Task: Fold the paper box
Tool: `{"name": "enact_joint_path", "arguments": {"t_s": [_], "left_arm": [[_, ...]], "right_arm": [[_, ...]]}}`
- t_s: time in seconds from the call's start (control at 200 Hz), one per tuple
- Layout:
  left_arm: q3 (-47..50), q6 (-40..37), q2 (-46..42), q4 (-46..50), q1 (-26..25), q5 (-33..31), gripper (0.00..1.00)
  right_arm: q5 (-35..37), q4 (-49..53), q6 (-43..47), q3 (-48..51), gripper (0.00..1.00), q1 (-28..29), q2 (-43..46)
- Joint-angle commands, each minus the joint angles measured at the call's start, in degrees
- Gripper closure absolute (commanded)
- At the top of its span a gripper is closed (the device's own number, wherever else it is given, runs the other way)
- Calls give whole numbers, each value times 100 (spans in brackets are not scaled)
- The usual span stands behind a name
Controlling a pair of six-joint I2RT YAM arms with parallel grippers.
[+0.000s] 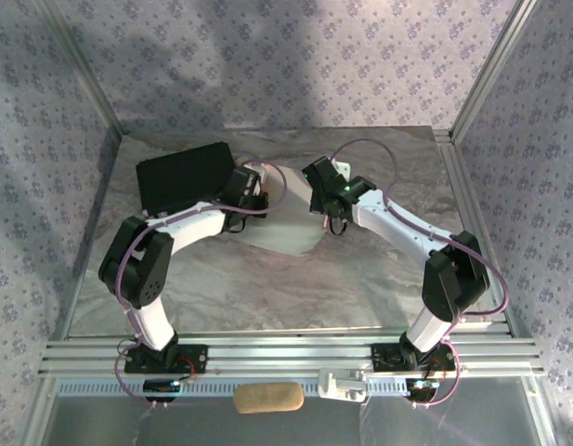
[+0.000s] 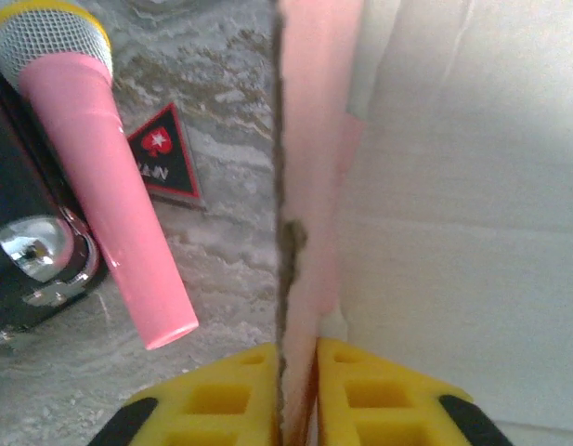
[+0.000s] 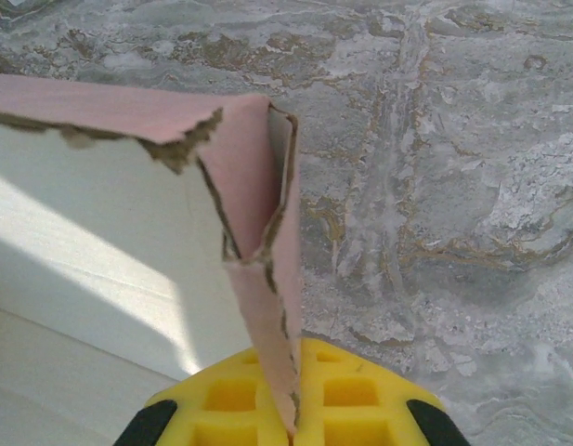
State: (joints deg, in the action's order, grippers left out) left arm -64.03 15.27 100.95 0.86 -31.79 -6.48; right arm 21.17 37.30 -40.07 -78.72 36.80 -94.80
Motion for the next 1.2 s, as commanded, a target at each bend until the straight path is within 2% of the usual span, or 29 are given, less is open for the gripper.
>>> {"name": "enact_joint_path", "arguments": {"t_s": [0.0, 0.04, 0.21, 0.33, 0.395, 0.425, 0.48, 0.53, 0.565, 0.634, 0.744, 0.824, 0.989, 1.194], "left_arm": [[-244, 85, 31, 274, -118, -920, 95], [-266, 185, 22, 380, -189, -1240, 100], [-295, 698, 41, 828, -459, -2214, 100], [-164, 813, -34, 800, -647, -2506, 100], [-169, 798, -102, 800, -687, -2466, 100], [-165, 776, -157, 780, -697, -2398, 89], [-52, 623, -353, 515, -681, -2045, 63], [94, 488, -558, 253, -642, -1688, 48], [147, 405, -669, 140, -569, -1403, 31], [195, 295, -800, -9, -384, -806, 20], [202, 189, -821, -107, -85, -65, 19], [161, 112, -752, -109, 27, 146, 20], [-59, 3, -448, 72, 89, 287, 28], [-29, 7, -207, 36, 86, 133, 35]], "right_arm": [[138, 170, -2, -177, 100, 11, -110], [167, 182, -22, -171, 100, 14, -142], [299, 238, -73, -171, 100, 61, -242], [350, 268, -69, -196, 100, 106, -283], [353, 251, -49, -197, 100, 126, -264], [345, 244, -39, -182, 100, 133, -244], [329, 221, -16, -163, 100, 128, -207], [305, 193, 9, -138, 100, 126, -167], [288, 186, 30, -127, 100, 126, -136], [266, 181, 49, -133, 100, 128, -99], [231, 187, 56, -161, 100, 117, -80], [209, 188, 61, -171, 100, 134, -80], [203, 190, 48, -188, 100, 127, -72], [165, 166, 73, -190, 100, 135, -81]]}}
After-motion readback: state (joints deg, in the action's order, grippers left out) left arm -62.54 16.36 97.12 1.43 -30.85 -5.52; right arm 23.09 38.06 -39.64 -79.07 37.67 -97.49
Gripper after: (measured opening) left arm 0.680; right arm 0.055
